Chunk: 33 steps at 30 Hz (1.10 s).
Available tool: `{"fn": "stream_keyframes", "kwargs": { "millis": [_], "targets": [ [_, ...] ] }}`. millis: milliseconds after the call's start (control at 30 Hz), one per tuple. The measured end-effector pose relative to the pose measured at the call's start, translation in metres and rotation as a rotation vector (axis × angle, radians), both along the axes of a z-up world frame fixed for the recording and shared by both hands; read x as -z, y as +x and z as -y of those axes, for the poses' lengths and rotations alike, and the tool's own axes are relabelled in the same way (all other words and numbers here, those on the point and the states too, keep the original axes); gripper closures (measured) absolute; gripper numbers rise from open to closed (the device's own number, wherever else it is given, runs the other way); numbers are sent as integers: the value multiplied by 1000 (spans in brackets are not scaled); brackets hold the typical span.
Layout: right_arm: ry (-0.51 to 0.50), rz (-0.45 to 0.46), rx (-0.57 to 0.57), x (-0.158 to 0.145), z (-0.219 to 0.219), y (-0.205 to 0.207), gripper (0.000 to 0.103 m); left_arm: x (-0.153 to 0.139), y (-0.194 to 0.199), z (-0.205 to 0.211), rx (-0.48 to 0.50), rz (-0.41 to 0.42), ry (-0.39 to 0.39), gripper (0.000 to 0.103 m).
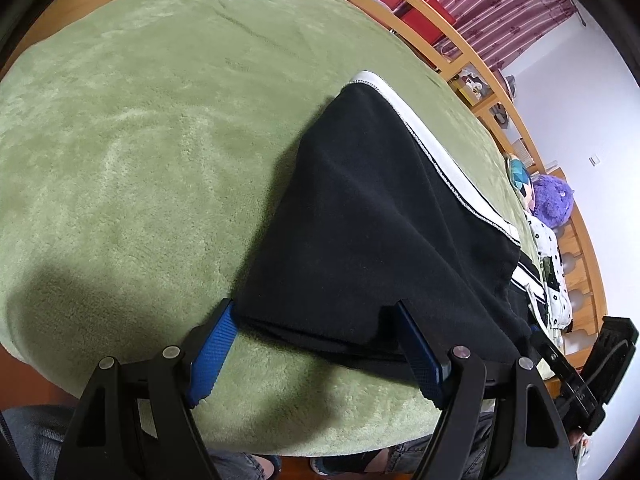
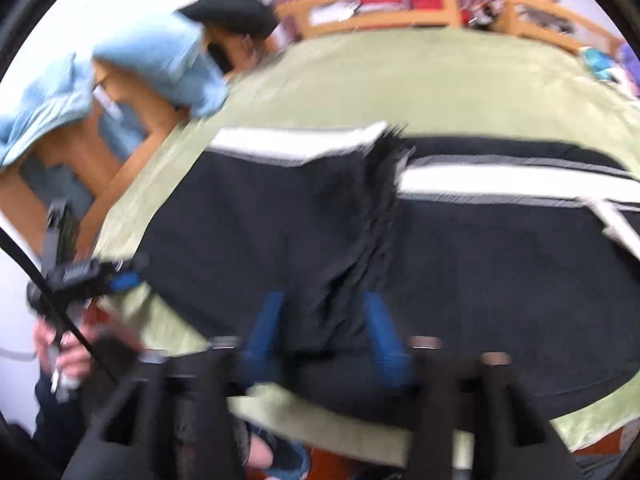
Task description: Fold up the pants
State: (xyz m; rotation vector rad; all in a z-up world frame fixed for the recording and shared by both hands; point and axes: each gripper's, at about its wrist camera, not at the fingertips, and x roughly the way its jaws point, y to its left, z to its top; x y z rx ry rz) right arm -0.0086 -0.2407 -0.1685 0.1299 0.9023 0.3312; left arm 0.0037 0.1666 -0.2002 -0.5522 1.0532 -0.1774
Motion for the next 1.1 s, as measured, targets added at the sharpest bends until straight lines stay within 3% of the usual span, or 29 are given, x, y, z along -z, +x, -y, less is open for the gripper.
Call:
{"fn": "stream_keyframes", "kwargs": {
  "millis": [100, 133, 167, 200, 300, 367, 400, 433, 533, 567, 700, 833, 867, 933, 967, 1067, 1100],
  "targets": [
    [35, -102, -30, 25, -7, 22, 40, 0, 1, 1, -4, -5, 7, 26],
    [52, -144, -35, 35, -7, 27, 46, 0, 0, 2, -5, -6, 8, 26],
    [54, -164, -22, 42, -8, 30, 61, -1, 0, 3, -5, -7, 9, 26],
    [56, -154, -27, 41, -9, 27, 72, -2, 0, 3, -6, -7, 11, 26],
    [185, -131, -43, 21, 2, 14, 77, -4, -3, 3, -12, -6, 18, 26],
    [197, -146, -41, 22, 5, 11, 75, -2, -2, 2, -16, -8, 18, 25],
    [173, -157, -44, 27, 3, 10, 66, -2, -1, 3, -17, -10, 18, 25],
    [130, -177, -52, 36, 0, 12, 64, -1, 1, 2, -14, -12, 15, 25],
    [149, -193, -102, 37, 8, 15, 63, -1, 2, 1, -6, -14, 17, 25],
    [151, -199, -96, 30, 13, 17, 55, -3, 2, 0, 0, -10, 17, 25],
    [118, -48, -64, -7, 26, 32, 35, -7, 1, -3, -2, 15, 32, 25],
    [53, 24, -66, -28, 17, 73, 37, -11, 6, -3, -6, 27, 41, 25],
    [50, 45, -72, -28, 13, 79, 43, -12, 7, -3, -7, 30, 41, 25],
    [8, 68, -117, -24, 0, 93, 68, -14, 10, -1, -8, 33, 39, 25],
    [-29, 61, -147, -18, -9, 99, 88, -14, 11, 0, -8, 34, 37, 25],
    [-173, 35, -183, 10, -29, 115, 96, -14, 13, 2, -2, 35, 40, 25],
    [-228, 19, -163, 21, -31, 122, 103, -14, 13, 2, 1, 33, 42, 25]
  ]
}}
